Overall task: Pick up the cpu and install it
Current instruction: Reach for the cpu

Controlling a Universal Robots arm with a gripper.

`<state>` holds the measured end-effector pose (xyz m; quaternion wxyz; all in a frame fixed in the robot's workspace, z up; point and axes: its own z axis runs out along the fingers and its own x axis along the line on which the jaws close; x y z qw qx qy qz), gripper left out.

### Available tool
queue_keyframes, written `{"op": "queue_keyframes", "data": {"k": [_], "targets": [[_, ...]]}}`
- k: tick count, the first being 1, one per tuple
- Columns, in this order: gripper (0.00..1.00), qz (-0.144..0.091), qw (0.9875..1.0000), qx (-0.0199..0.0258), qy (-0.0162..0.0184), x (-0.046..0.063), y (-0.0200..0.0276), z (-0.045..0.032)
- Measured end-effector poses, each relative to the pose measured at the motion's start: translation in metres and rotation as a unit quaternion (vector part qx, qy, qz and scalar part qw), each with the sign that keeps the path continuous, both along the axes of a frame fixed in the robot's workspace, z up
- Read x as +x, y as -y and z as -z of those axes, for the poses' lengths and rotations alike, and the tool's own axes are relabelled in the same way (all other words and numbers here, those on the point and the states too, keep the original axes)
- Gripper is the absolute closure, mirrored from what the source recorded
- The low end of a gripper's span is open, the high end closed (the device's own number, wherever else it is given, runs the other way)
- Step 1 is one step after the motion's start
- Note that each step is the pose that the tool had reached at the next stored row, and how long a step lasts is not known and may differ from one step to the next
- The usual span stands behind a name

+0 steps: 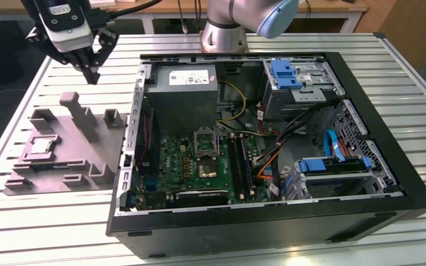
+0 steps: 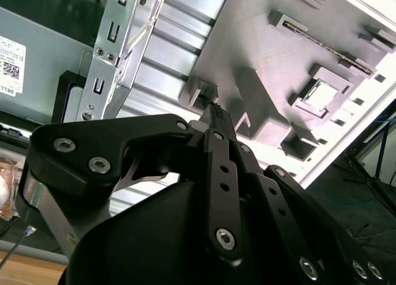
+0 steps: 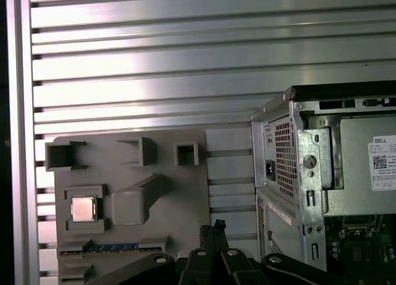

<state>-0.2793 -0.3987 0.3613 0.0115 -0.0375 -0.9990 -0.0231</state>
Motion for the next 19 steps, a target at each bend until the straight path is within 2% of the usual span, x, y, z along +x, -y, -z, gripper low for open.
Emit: {"op": "queue_keyframes", "data": {"k": [12, 19], "targets": [[0.89, 0.000, 1.0000, 0.0000, -0.0030, -0.0036, 0.0000, 0.0019], [0.89, 0.000, 1.0000, 0.0000, -0.0036, -0.0101, 0.0000, 0.0027]]}}
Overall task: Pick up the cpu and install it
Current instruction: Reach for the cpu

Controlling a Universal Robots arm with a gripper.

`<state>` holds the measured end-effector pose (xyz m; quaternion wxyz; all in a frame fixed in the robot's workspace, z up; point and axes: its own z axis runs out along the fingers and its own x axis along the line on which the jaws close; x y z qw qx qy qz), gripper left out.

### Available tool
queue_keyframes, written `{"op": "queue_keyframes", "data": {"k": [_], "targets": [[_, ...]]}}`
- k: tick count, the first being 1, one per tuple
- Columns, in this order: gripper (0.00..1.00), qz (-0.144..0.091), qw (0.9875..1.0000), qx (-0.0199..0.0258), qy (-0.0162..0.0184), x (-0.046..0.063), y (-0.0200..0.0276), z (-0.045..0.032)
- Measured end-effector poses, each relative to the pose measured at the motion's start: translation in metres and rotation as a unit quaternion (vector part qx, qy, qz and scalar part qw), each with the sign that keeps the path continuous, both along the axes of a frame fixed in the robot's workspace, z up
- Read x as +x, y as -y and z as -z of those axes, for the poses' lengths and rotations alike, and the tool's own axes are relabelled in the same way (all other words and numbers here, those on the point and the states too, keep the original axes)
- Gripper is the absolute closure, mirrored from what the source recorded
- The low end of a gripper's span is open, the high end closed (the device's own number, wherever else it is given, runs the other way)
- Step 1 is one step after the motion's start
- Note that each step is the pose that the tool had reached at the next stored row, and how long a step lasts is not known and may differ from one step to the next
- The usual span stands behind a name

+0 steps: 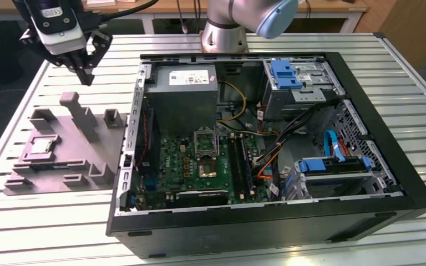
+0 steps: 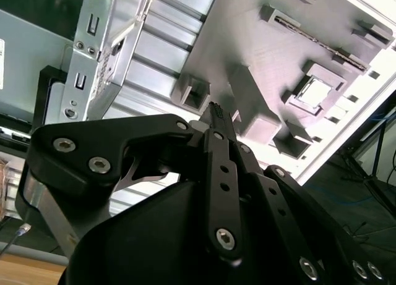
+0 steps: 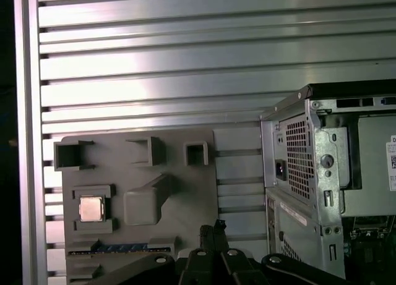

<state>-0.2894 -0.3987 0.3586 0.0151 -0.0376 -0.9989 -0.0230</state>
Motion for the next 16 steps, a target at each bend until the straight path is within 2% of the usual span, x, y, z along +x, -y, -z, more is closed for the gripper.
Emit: {"op": "queue_keyframes", "data": {"k": [5, 12, 16], "targets": [[0.89, 0.000, 1.0000, 0.0000, 0.0000, -0.011, 0.0000, 0.0010], [0.89, 0.000, 1.0000, 0.0000, 0.0000, -0.035, 0.0000, 0.0030], [0.89, 0.000, 1.0000, 0.0000, 0.0000, -0.038, 0.0000, 0.0032]]}}
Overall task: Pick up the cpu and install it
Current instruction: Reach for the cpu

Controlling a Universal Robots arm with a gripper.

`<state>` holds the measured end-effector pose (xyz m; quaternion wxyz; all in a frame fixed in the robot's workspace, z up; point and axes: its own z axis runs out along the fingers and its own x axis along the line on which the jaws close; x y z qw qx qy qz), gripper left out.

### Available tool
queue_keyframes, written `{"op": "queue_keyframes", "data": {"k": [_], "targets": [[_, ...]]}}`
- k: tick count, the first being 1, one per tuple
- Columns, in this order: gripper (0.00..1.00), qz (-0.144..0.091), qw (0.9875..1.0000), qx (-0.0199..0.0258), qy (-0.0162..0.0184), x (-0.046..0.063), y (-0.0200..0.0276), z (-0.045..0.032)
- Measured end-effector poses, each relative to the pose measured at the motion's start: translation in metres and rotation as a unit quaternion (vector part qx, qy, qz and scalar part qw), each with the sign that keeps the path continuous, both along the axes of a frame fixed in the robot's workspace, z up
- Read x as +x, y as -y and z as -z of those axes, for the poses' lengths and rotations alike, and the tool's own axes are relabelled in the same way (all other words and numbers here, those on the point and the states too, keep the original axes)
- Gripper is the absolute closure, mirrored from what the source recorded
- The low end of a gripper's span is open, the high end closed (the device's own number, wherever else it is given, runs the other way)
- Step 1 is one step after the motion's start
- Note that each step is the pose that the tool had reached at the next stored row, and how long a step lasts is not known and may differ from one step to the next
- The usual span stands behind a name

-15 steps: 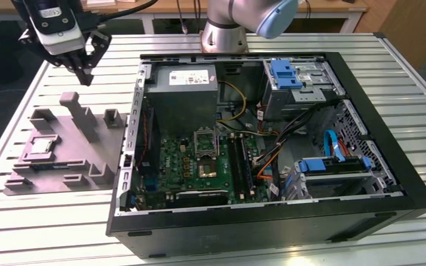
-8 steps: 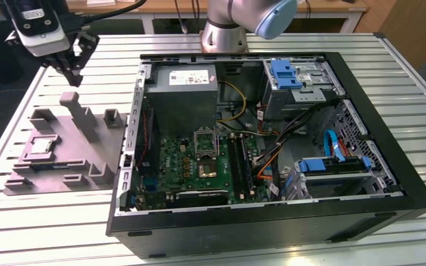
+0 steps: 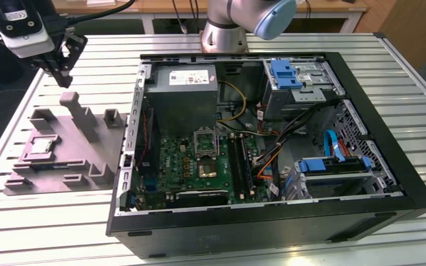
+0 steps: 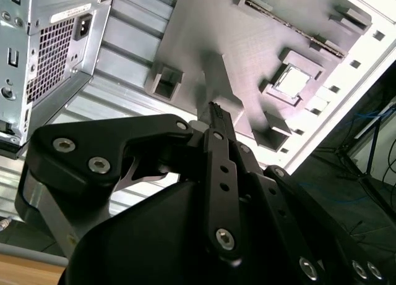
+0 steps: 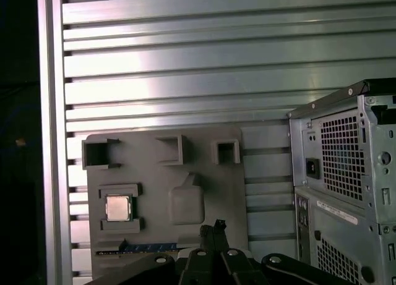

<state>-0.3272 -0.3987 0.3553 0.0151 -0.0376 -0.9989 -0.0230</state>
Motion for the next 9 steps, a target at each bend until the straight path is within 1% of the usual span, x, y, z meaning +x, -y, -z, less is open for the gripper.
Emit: {"op": "queue_keyframes", "data": {"k": [9], "targets": [[0.89, 0.000, 1.0000, 0.0001, 0.0001, -0.0008, 0.0000, 0.0006]]}}
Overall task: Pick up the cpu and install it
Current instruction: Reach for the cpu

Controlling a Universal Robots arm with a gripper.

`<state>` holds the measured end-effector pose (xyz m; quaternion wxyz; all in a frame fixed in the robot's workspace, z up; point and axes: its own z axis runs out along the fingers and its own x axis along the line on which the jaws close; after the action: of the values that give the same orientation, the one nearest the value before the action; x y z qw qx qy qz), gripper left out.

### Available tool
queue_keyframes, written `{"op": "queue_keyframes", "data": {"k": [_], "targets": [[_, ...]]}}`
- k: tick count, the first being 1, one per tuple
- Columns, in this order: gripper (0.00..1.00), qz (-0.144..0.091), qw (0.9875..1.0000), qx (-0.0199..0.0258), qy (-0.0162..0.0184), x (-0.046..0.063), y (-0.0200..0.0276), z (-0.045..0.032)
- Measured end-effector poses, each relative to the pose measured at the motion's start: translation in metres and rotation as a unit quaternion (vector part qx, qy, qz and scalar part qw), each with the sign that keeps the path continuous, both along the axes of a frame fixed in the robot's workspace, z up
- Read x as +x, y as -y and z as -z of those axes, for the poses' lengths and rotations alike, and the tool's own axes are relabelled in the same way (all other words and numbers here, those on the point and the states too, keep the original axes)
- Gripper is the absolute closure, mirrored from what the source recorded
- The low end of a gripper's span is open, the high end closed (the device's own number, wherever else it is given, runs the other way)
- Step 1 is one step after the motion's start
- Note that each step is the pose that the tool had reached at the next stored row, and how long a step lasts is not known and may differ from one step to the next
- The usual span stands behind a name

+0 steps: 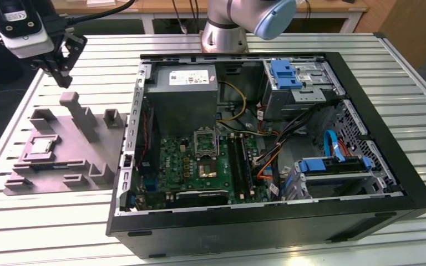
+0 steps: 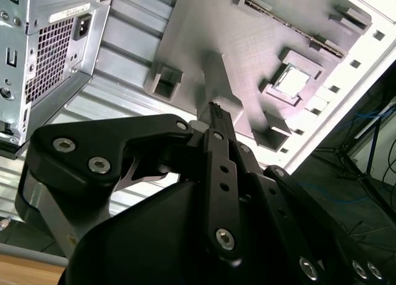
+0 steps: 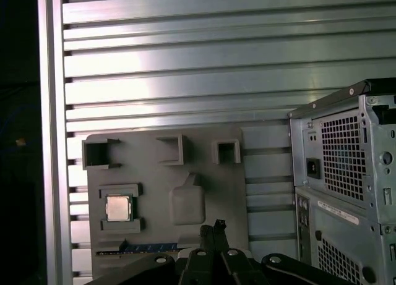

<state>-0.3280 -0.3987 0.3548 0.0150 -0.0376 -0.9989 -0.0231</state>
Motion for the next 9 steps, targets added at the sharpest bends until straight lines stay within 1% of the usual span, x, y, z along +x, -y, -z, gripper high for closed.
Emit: {"op": "queue_keyframes", "data": {"k": [9], "targets": [[0.89, 0.000, 1.0000, -0.0001, -0.0001, -0.0028, 0.0000, 0.0005]]}}
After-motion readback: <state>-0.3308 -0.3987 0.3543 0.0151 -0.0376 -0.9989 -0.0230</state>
